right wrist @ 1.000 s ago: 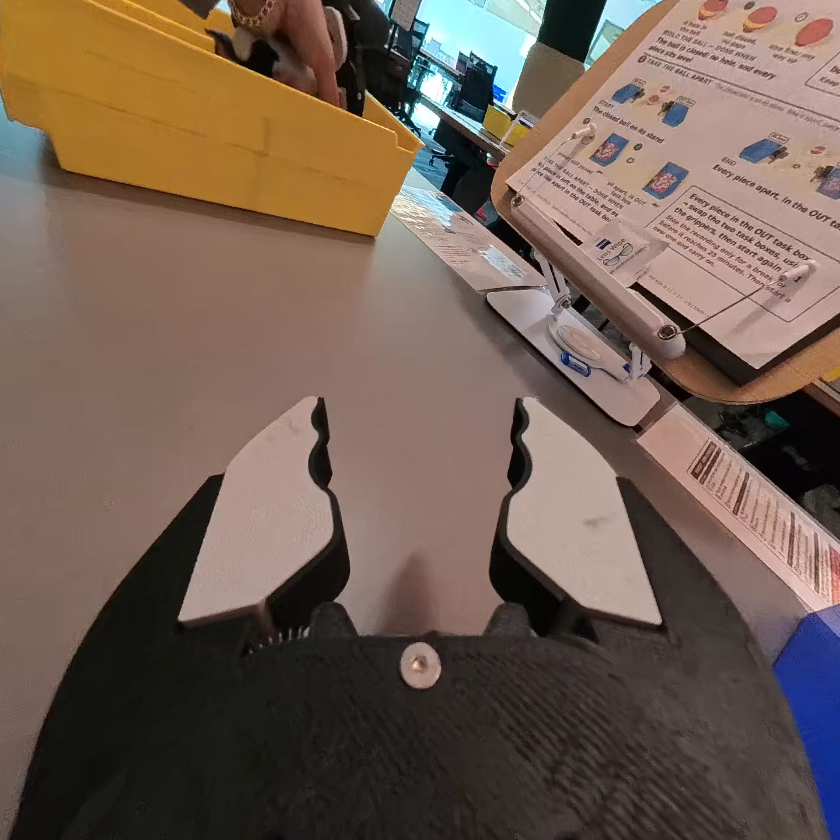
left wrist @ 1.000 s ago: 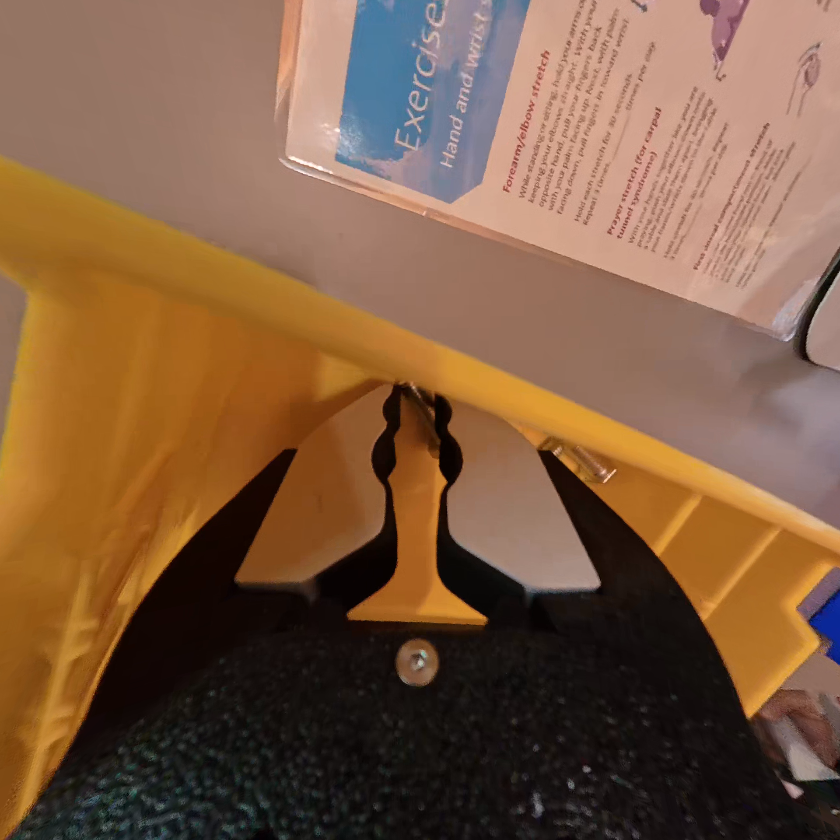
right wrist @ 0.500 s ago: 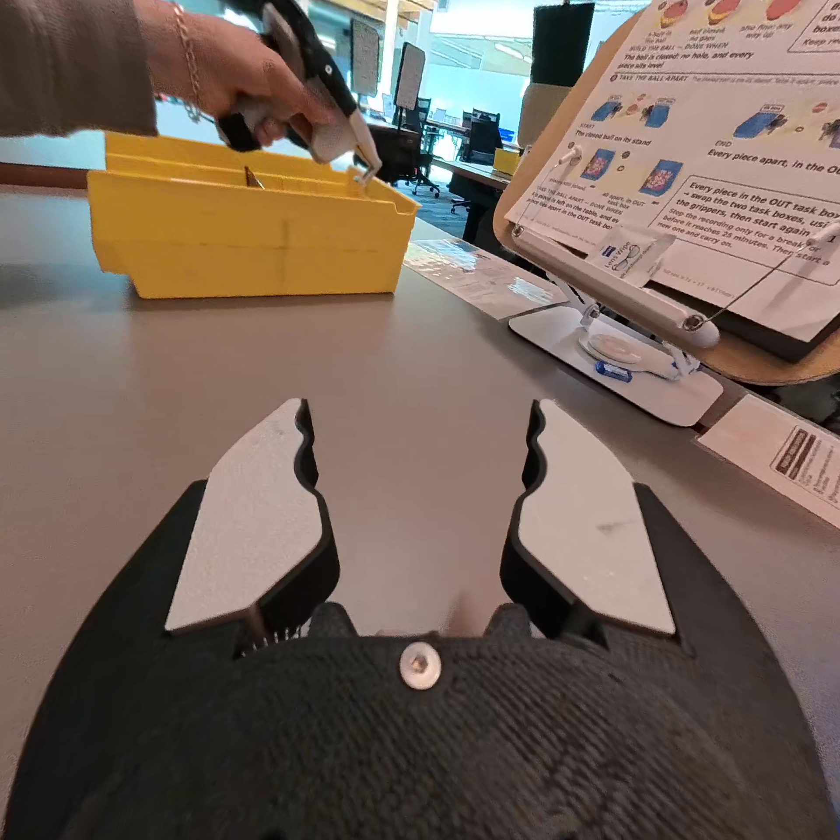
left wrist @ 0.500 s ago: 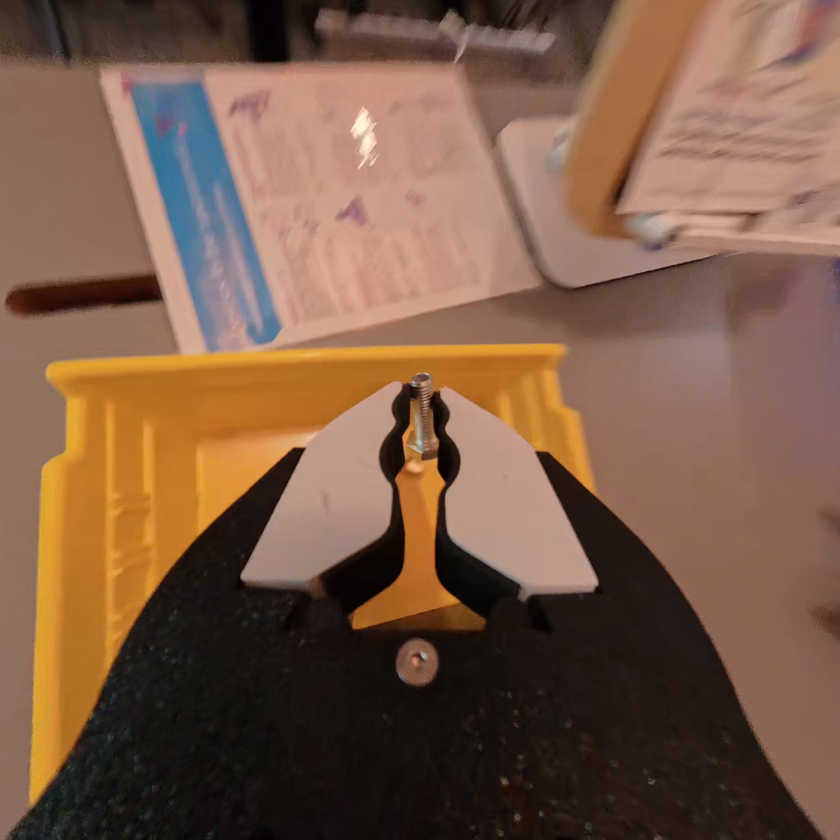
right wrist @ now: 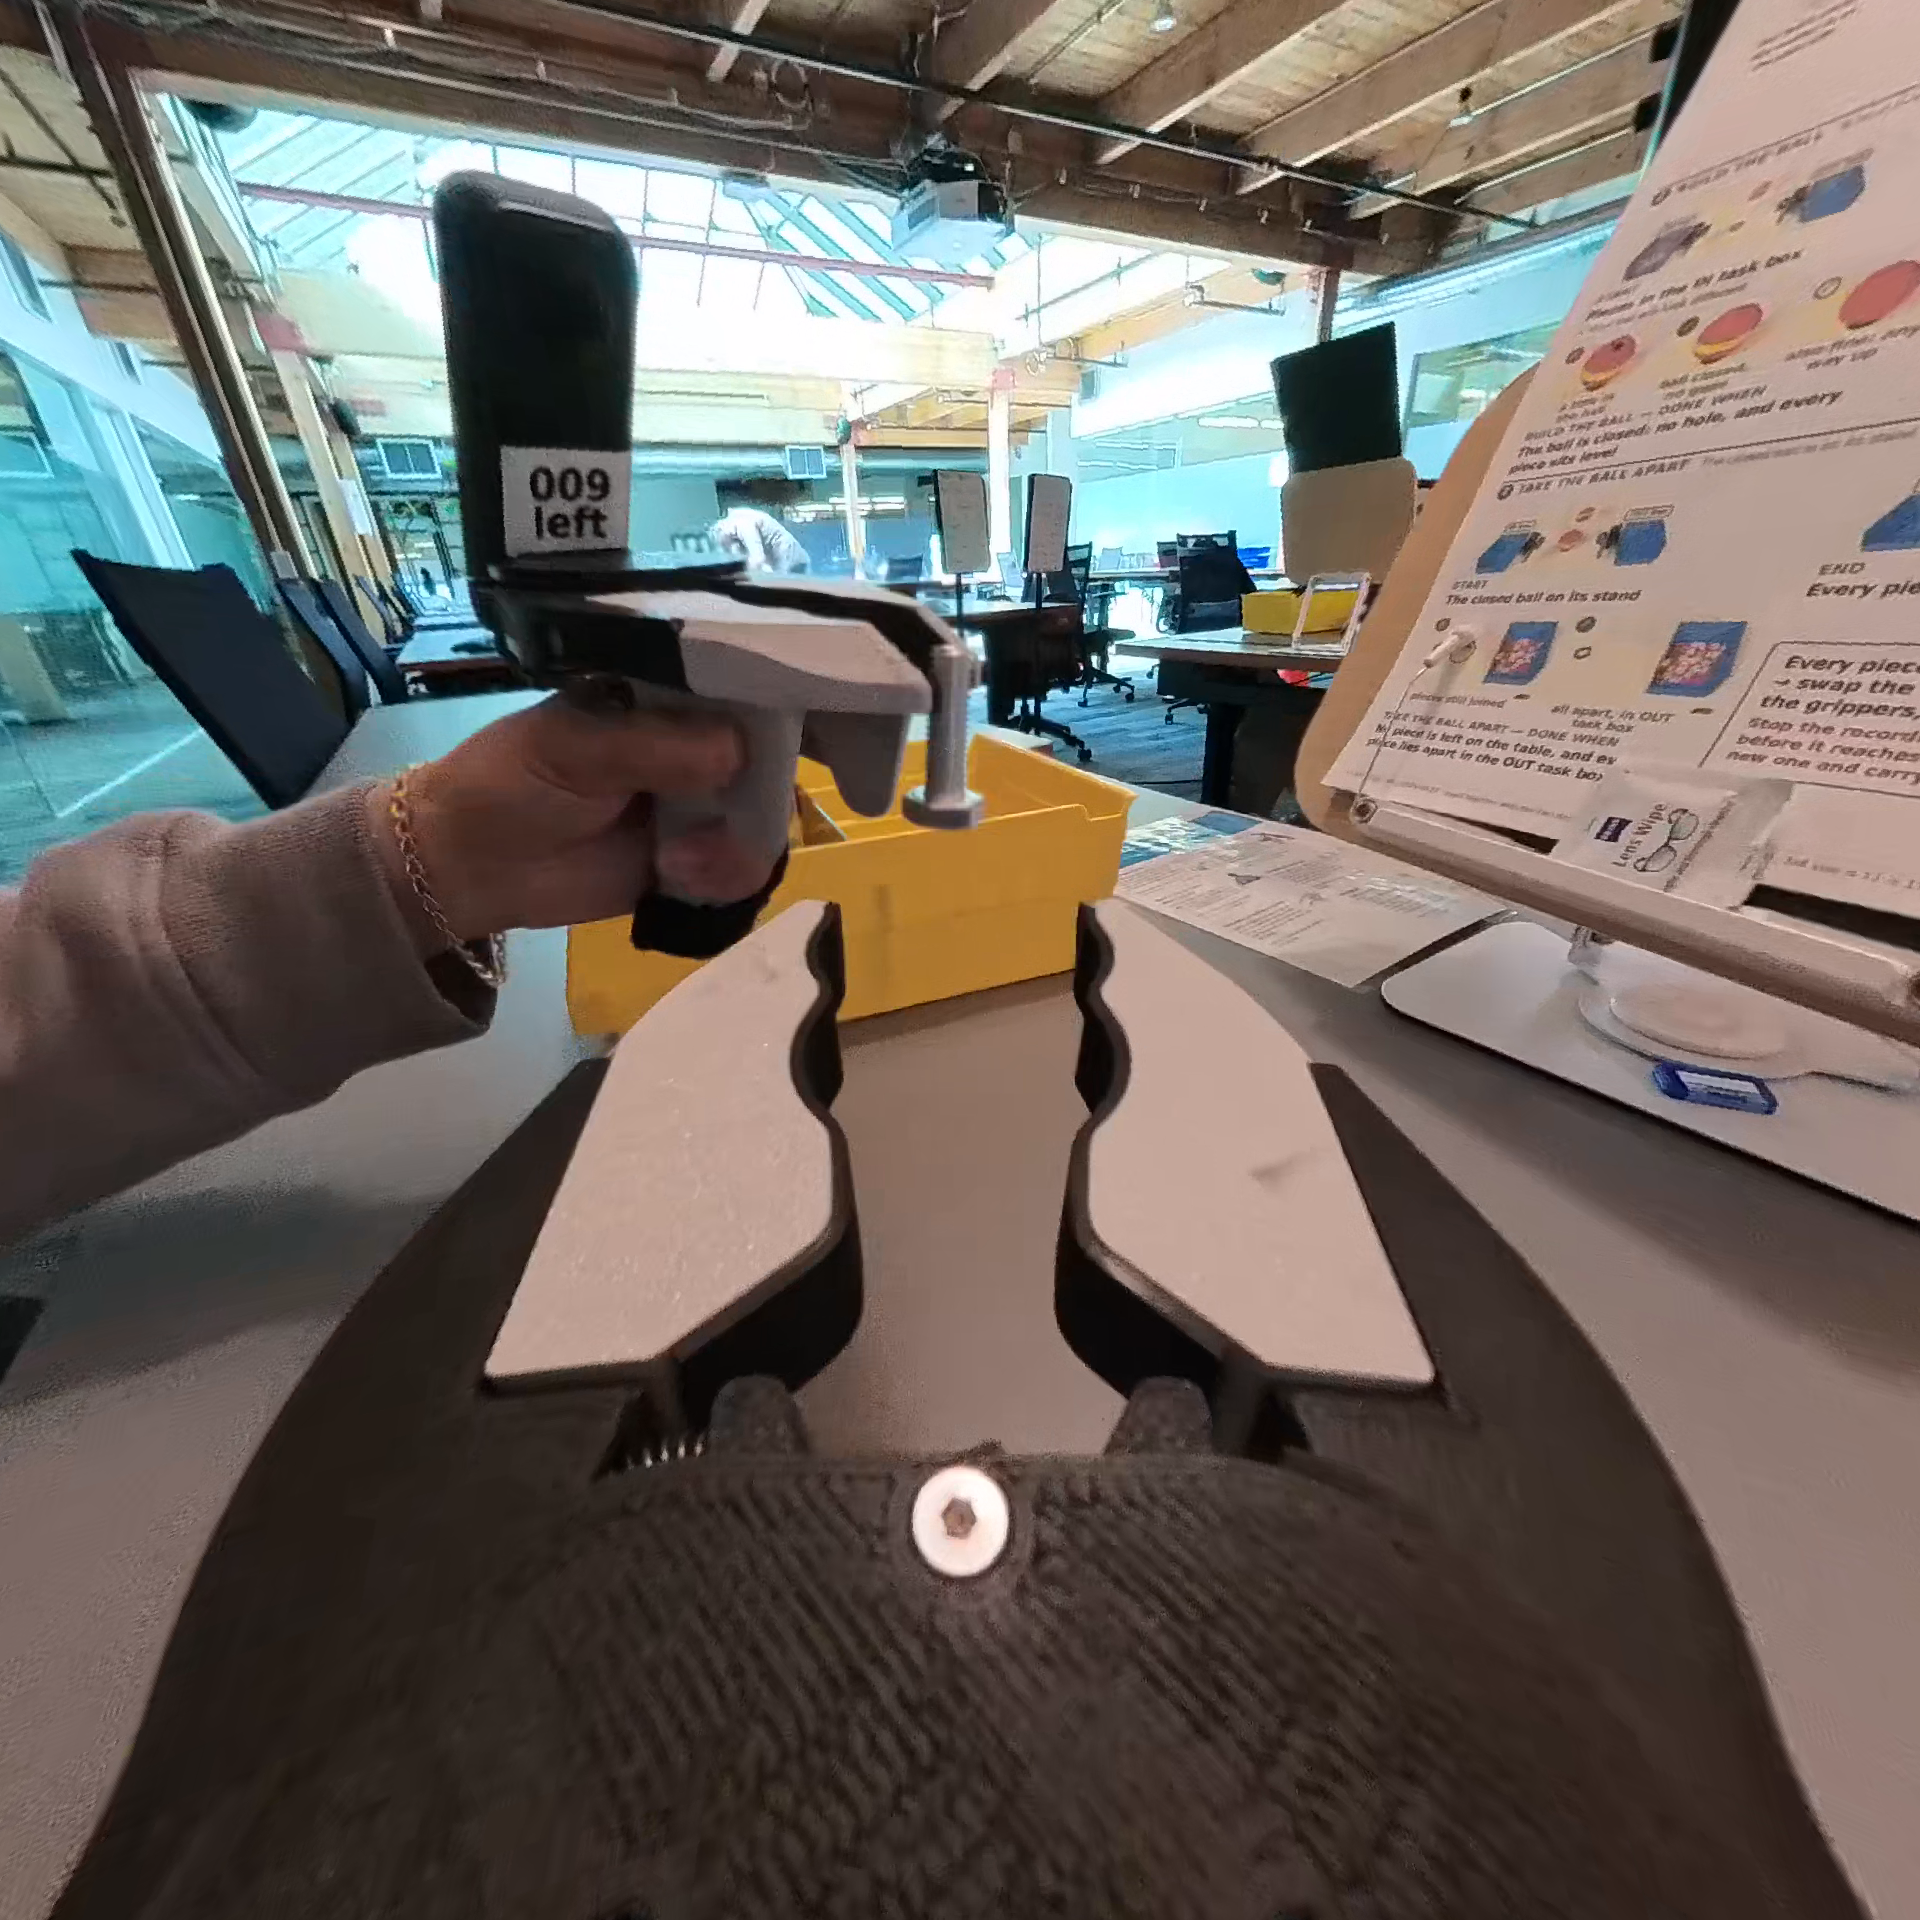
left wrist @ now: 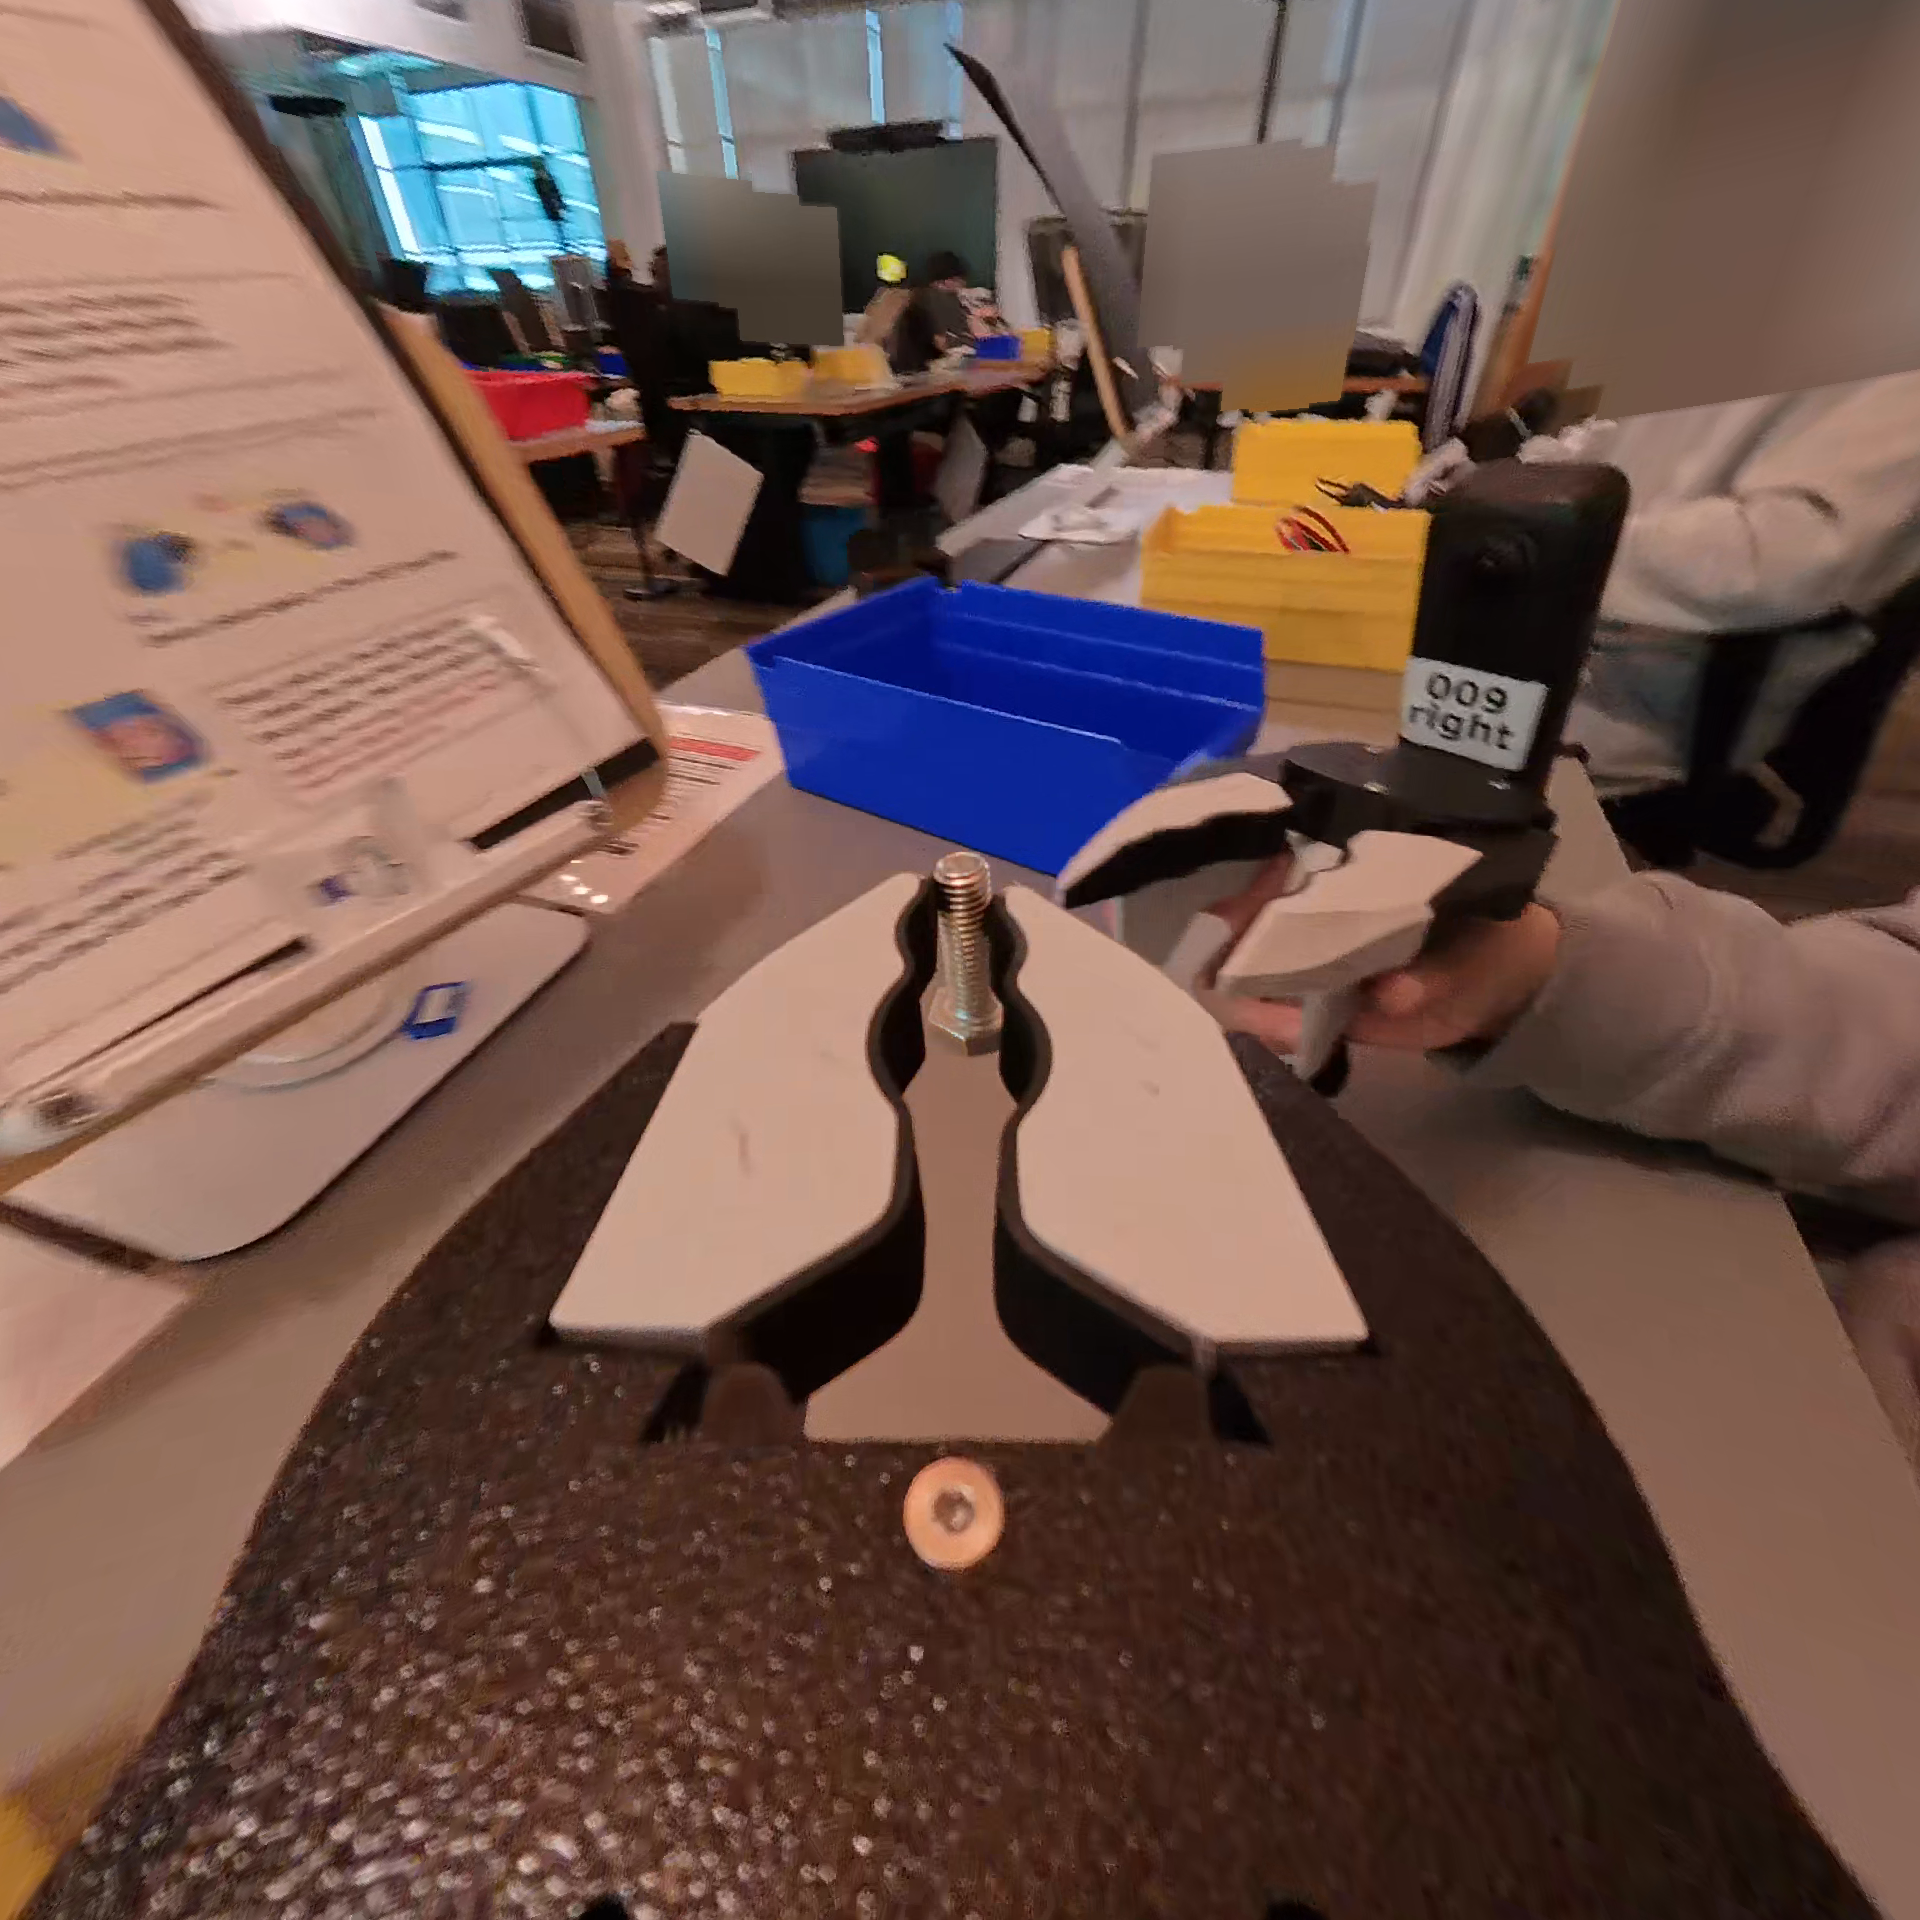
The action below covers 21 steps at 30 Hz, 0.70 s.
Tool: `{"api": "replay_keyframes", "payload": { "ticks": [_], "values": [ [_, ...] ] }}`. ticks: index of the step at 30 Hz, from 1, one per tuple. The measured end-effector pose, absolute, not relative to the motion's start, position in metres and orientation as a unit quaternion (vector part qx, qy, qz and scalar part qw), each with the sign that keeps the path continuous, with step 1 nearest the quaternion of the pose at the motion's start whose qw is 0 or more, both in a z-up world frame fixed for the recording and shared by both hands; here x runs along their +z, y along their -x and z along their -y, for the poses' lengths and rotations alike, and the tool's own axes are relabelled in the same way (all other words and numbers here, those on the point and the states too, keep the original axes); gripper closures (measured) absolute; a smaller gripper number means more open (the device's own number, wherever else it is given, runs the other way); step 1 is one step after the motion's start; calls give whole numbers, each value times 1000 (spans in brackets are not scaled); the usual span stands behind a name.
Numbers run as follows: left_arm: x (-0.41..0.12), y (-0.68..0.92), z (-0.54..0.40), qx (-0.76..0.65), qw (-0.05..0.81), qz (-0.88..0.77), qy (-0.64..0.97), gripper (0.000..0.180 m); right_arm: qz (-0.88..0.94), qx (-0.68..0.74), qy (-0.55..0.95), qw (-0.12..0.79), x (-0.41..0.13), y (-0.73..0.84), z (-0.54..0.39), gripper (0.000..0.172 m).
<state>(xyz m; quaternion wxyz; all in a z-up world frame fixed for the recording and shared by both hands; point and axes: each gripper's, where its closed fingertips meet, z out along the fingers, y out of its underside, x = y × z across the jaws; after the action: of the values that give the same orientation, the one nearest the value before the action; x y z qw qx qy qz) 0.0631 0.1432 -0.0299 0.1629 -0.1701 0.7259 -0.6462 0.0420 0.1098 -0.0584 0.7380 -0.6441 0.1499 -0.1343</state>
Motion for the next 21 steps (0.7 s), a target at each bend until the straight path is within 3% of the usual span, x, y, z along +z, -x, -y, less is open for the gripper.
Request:
{"api": "replay_keyframes", "payload": {
  "ticks": [12, 21],
  "values": [
    [-51, -39, -95, -638, 131, -748, 133, 172, -101, -176, 664, 720, -68, -34, -110, 157],
    [-55, -36, -98, -658, 120, -730, 142, 172, -111, -166, 658, 726, -69, -36, -111, 162]
  ]
}}
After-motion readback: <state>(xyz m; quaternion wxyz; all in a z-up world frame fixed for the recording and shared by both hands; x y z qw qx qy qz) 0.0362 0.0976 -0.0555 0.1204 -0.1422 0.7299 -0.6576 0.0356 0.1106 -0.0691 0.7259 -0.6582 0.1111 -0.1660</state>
